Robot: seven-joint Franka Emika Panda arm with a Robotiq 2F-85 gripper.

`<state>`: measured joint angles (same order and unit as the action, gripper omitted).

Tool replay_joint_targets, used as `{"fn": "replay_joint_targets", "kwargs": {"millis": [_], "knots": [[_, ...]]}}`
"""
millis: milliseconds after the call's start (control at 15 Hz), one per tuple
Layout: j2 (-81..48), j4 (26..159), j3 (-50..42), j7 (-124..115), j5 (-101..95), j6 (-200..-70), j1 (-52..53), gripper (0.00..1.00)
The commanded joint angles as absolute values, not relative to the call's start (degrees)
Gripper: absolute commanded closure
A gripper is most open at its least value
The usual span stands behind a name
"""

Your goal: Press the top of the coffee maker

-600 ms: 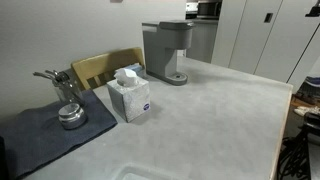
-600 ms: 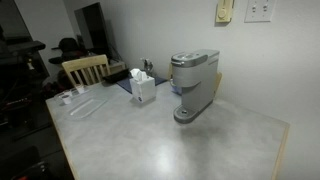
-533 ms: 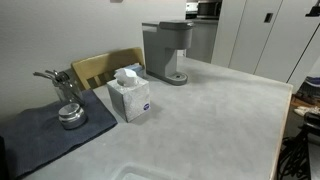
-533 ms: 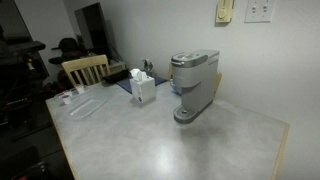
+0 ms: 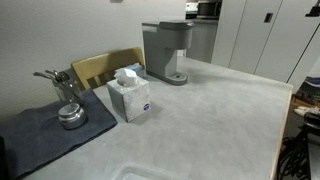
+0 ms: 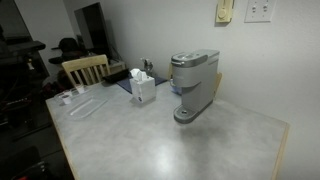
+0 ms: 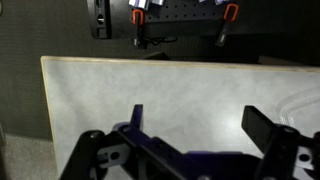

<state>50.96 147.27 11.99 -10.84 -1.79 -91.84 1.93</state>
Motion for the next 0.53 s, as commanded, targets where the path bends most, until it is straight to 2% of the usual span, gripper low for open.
{"fn": "replay_joint_targets", "kwargs": {"millis": [0, 467], "knots": [[49.8, 146.9, 11.6, -11.6, -2.3, -92.0, 2.5, 0.00], [46.4, 146.4, 11.9, -12.6, -2.9, -92.9, 1.8, 0.00]]}}
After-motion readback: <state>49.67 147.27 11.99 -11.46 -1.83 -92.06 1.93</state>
